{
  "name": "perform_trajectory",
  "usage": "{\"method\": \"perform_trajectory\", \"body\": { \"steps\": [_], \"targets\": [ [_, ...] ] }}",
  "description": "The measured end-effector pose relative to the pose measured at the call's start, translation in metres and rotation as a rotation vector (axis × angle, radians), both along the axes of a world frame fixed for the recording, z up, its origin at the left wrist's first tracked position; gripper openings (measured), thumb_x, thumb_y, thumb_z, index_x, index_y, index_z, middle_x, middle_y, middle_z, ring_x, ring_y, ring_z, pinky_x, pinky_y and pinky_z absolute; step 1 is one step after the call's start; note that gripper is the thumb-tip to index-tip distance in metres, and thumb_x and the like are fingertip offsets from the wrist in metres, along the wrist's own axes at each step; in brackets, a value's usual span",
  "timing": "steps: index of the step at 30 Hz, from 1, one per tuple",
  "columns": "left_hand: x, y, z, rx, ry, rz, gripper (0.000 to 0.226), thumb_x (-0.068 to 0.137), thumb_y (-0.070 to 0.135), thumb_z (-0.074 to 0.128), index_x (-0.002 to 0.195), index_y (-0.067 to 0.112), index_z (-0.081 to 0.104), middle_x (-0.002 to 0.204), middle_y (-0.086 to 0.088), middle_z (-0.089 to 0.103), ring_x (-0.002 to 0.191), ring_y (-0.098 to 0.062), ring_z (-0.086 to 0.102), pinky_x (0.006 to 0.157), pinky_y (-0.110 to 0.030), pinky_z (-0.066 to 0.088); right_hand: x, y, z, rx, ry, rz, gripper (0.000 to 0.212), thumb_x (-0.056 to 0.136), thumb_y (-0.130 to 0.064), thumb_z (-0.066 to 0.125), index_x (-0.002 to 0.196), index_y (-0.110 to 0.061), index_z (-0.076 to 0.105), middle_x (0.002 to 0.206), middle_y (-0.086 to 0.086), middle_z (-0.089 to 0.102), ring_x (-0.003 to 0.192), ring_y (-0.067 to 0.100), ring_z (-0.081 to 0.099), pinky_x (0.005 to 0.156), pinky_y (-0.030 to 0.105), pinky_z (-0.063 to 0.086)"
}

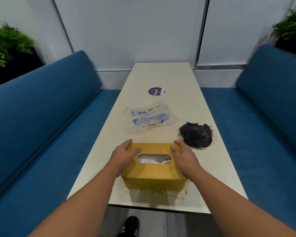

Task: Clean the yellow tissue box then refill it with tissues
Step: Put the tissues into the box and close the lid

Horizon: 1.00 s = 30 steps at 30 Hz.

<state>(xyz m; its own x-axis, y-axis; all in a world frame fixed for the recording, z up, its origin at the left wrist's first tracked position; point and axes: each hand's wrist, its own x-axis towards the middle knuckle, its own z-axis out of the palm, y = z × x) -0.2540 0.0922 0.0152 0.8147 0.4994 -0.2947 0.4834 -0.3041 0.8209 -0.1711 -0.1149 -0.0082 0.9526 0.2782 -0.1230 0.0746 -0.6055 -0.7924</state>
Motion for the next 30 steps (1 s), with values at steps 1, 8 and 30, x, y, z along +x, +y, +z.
{"method": "perform_trajectory", "body": {
  "steps": [1,8,30],
  "targets": [
    [0.0,0.0,0.0,-0.058,-0.031,0.049,0.059,0.094,0.045,0.058,0.147,0.026,0.041,0.149,-0.003,0.043,0.132,-0.029,0.042,0.107,-0.044,0.039,0.001,0.0,-0.001,-0.005,-0.004,0.0,0.041,0.102,-0.04,0.039,0.14,-0.025,0.043,0.142,0.007,0.047,0.126,0.026,0.046,0.098,0.034,0.037],
    [0.0,-0.001,-0.006,0.021,-0.081,0.097,0.04,0.101,0.034,0.048,0.141,0.028,0.05,0.143,-0.003,0.049,0.127,-0.027,0.046,0.106,-0.041,0.038,0.002,0.001,-0.003,-0.026,-0.035,0.001,0.039,0.104,-0.034,0.038,0.14,-0.025,0.044,0.141,0.007,0.048,0.125,0.026,0.047,0.099,0.034,0.038],
    [0.046,-0.05,0.014,0.85,0.136,-0.909,0.029,0.095,0.045,0.056,0.118,0.036,0.07,0.163,0.009,0.01,0.149,-0.028,-0.006,0.12,-0.053,0.006,0.002,0.006,-0.001,-0.097,-0.057,-0.025,0.041,0.103,-0.038,0.036,0.142,-0.027,0.04,0.147,0.005,0.043,0.127,0.025,0.048,0.099,0.035,0.042]
  ]
}}
